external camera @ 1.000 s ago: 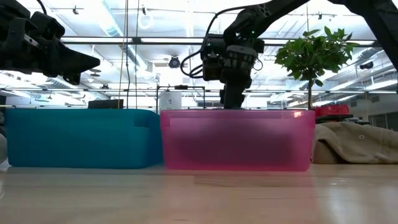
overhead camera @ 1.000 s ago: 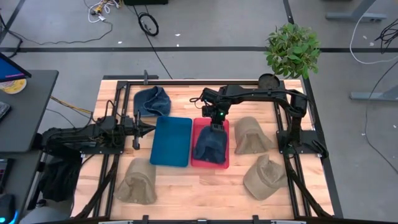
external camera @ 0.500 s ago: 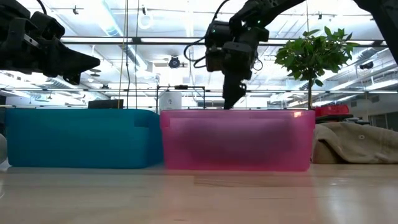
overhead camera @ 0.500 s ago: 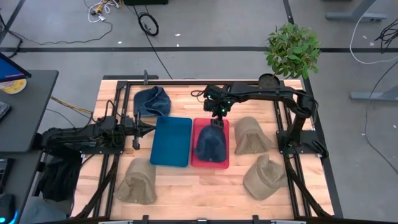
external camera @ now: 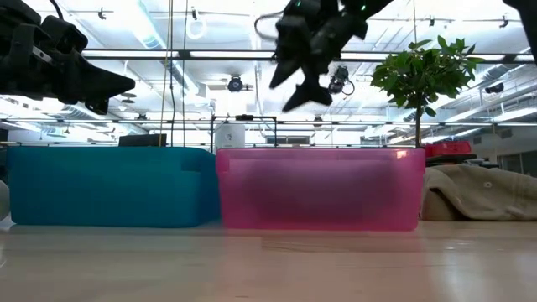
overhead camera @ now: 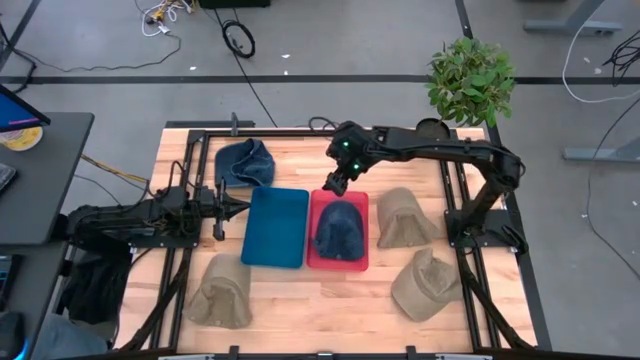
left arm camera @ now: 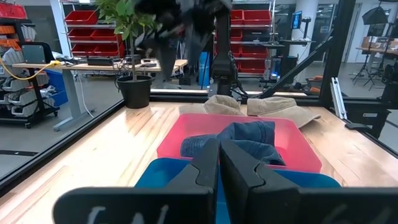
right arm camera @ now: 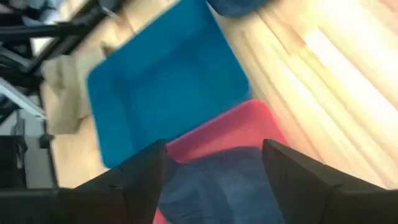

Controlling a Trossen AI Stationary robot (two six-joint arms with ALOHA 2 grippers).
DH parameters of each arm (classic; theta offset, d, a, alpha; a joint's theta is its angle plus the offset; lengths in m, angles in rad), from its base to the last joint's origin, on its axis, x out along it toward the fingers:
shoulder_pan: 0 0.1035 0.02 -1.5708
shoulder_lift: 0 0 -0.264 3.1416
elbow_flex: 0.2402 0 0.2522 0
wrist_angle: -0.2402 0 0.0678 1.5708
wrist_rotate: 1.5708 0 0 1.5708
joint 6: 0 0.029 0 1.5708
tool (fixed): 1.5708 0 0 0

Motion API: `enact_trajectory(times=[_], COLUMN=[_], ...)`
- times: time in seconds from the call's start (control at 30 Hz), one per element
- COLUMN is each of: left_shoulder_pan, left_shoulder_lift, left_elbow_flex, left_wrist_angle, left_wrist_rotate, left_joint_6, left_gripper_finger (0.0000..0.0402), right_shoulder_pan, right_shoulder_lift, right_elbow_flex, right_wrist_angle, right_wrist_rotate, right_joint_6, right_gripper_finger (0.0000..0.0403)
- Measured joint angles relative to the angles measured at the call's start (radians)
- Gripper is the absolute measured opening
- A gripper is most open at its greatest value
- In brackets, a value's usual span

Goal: Pick & Place hat
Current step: Put the bottom right brown cap into the blue bin

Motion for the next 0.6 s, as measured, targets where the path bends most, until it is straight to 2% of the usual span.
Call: enact_trajectory(times=[0.13,0.37,0.47,0.6], left_shoulder_pan=[0.000,0.000,0.000,0.000], left_shoulder_lift=[0.000,0.000,0.000,0.000], left_elbow_flex=[0.000,0.000,0.000,0.000], left_wrist_angle=[0.000,0.000,0.000,0.000], left_wrist_rotate=[0.000,0.000,0.000,0.000], left_joint_6=[0.000,0.000,0.000,0.000], left_gripper_finger=[0.0016,0.0016,0.0016,0.0016], right_shoulder_pan=[0.020,0.080,0.132,0.222], right_shoulder_lift=[-0.065,-0.166,-0.204,-0.266], right_elbow_flex=[0.000,0.001,0.001,0.001], right_wrist_angle=[-0.057,-0.289,-0.381,-0.408], right_wrist_rotate=[0.017,0.049,0.101,0.212], right_joint_6=[0.023,0.119,0.161,0.241], right_gripper_finger=[0.0244,0.0216,0.0209,0.0204])
